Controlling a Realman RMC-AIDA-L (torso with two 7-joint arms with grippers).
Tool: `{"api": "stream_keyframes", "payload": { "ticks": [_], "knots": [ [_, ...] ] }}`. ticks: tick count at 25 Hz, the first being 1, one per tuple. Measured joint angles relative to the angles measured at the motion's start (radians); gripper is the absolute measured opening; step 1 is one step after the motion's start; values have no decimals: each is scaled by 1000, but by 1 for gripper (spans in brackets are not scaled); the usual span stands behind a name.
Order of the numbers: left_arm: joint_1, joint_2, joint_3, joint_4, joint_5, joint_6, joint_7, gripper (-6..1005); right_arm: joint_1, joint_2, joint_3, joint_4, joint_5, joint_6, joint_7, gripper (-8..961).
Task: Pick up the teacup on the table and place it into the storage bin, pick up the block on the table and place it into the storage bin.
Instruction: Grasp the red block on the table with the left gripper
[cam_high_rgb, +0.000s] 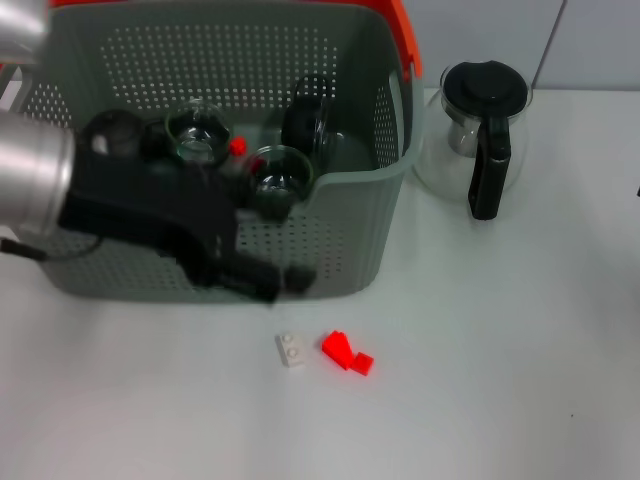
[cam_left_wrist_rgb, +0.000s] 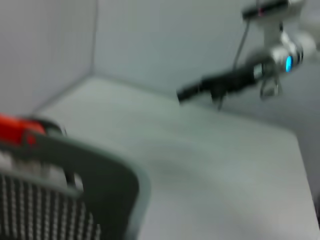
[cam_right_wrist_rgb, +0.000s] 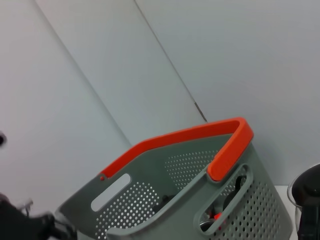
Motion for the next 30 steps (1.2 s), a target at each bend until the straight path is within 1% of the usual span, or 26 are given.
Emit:
{"api": "stream_keyframes", "payload": {
  "ticks": [5,7,9,10,11,12,16,21,24,30],
  "knots": [
    [-43,-4,178,9,180,10,-72,835,-3,0,0,4,0,-2,2,822],
    [-65,-7,283,1,257,-8,-108,834,-3,1,0,6,0,-3,2,822],
    [-74,-9,355,-11,294,-41,-124,833,-4,1,0,6,0,-3,2,822],
    [-74,-9,355,-11,294,-41,-124,833,-4,2,0,7,0,-3,2,822],
    [-78,-11,406,-21,310,-78,-131,832,-4,2,0,7,0,-3,2,822],
    [-82,-11,429,-27,316,-101,-136,832,-4,3,0,7,0,-3,2,822],
    [-110,-11,496,-74,325,-168,-146,830,-4,3,0,7,0,-3,1,822],
    [-151,-10,606,-124,369,-239,-178,828,-4,4,-1,7,0,-3,-2,822],
    [-163,-11,672,-145,395,-291,-193,827,-4,6,-2,8,0,-1,-5,822],
    [-174,-12,767,-201,401,-379,-204,824,-7,7,-2,9,0,1,-9,822]
  ]
}}
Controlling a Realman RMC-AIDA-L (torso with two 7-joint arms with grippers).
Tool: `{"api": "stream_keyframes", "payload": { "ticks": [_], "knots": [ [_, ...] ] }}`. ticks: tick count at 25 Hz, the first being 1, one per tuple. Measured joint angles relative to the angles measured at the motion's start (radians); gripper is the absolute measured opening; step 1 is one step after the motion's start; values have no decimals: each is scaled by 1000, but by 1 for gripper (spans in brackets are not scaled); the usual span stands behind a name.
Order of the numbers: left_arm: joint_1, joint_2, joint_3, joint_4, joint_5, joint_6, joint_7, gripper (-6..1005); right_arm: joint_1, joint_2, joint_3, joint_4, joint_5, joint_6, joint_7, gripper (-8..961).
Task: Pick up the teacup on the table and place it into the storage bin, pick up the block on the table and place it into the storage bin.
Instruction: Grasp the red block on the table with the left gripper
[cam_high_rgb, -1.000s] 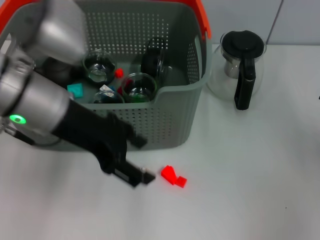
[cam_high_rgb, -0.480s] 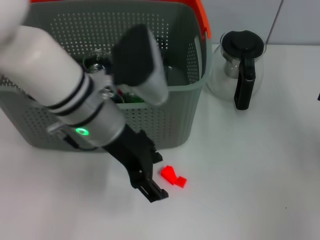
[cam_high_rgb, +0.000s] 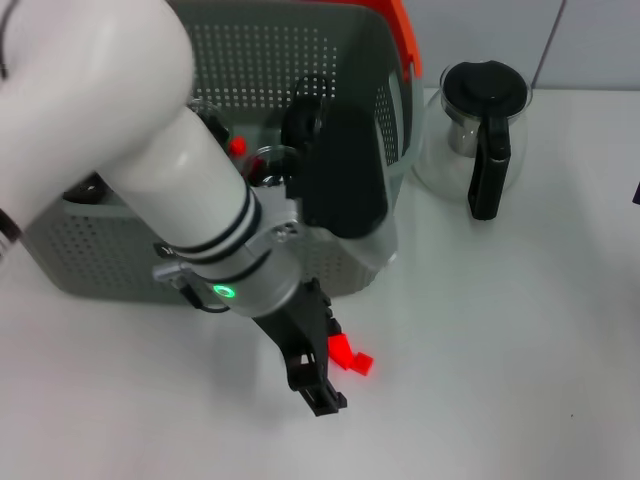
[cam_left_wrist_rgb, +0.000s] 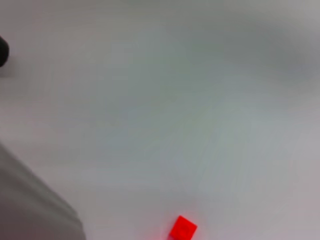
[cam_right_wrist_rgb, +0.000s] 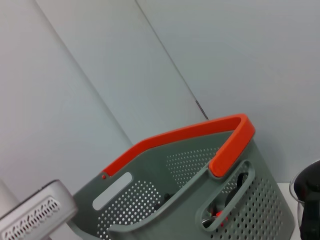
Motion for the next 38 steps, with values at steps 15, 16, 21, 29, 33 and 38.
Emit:
{"api": "stream_keyframes", "payload": {
  "ticks": [15,16,21,29,33,38],
  "knots": [
    [-23,0,121,-80,2,-167,-18,818,0,-1,2,0,0,1,3,822],
    [-26,0,130,-92,2,-175,-18,817,0,-1,2,0,0,1,4,822],
    [-32,0,154,-123,3,-223,-19,815,0,-1,2,0,0,1,6,822],
    [-41,0,177,-149,-6,-254,-20,812,0,-1,2,0,0,1,8,822],
    [-41,0,185,-154,-6,-241,-24,810,-1,-1,2,0,0,1,8,822],
    [-44,0,194,-173,-4,-239,-34,808,-1,-1,2,0,0,1,5,822]
  ]
}}
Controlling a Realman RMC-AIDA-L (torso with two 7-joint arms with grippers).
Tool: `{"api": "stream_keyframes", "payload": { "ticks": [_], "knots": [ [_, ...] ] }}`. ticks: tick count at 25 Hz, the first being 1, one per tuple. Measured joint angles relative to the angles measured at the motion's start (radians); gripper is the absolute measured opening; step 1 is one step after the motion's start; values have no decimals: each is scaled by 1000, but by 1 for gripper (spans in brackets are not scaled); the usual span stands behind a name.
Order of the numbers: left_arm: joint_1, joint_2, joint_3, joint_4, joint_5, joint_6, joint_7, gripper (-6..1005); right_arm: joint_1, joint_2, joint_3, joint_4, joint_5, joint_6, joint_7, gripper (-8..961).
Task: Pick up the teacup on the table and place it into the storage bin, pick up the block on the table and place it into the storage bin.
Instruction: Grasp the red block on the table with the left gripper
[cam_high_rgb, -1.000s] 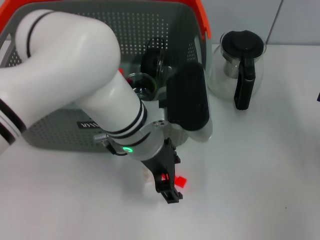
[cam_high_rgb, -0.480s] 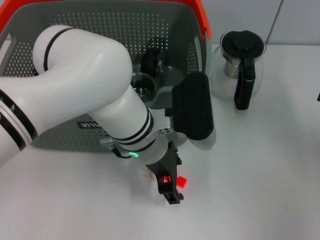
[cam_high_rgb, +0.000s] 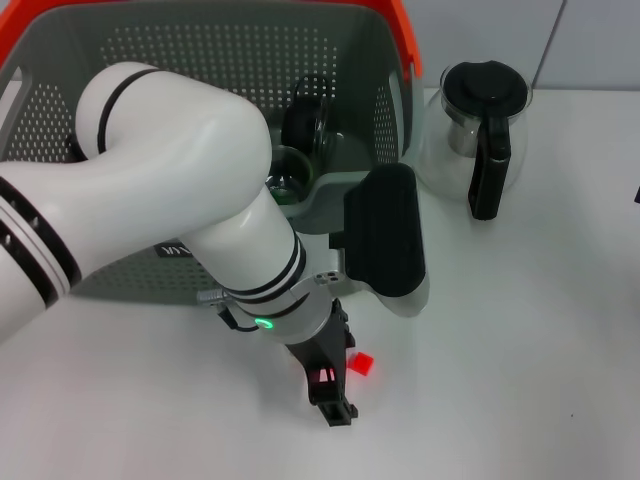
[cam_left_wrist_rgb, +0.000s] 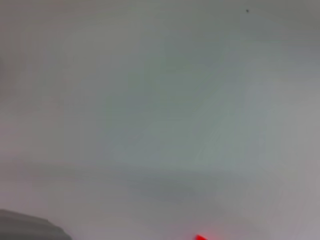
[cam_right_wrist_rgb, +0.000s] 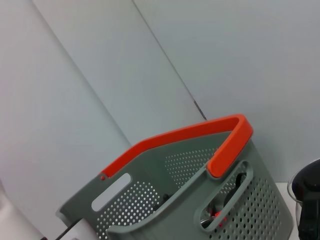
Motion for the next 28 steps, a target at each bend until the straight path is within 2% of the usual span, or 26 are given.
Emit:
{"api": "stream_keyframes", "payload": {
  "ticks": [12,28],
  "knots": [
    [1,0,-13,25,93,81,-56,802,-4,-4,0,0,-1,2,-2,822],
    [10,0,-37,72,142,92,-138,795,-9,-4,0,2,-2,15,-7,821]
  ]
}}
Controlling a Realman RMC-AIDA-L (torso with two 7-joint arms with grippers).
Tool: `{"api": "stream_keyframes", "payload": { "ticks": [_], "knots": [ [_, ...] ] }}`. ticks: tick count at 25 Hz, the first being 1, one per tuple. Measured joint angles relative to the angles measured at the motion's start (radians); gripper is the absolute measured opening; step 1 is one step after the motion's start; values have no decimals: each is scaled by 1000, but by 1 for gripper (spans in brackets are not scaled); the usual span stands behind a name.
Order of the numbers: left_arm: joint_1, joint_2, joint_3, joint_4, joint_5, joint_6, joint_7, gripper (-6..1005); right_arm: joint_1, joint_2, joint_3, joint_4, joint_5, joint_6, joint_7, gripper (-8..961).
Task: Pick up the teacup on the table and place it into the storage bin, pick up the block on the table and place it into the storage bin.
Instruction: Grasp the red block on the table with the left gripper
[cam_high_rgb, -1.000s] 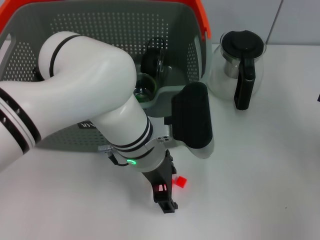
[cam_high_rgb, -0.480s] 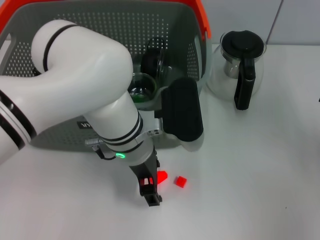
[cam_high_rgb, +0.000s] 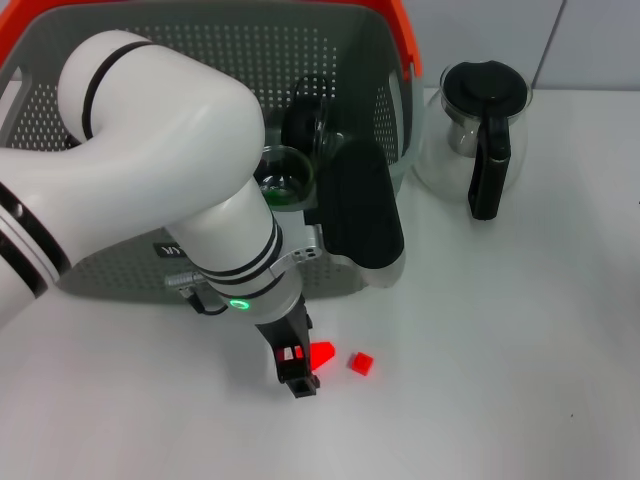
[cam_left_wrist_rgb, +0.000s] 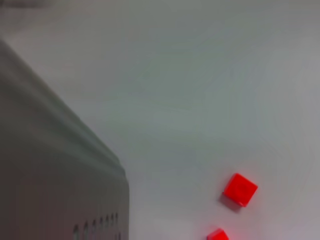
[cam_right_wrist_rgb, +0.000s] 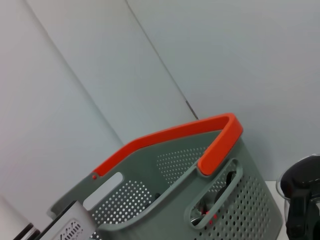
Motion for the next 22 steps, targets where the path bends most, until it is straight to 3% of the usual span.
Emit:
{"api": "stream_keyframes", "payload": {
  "ticks": [12,22],
  "knots": [
    [0,0,2,-8,1,-6,-9,533,1,1,0,0,0,2,0,821],
    [-3,0,11,0,-7,-7,-21,543,2,1,-1,0,0,1,0,821]
  ]
}}
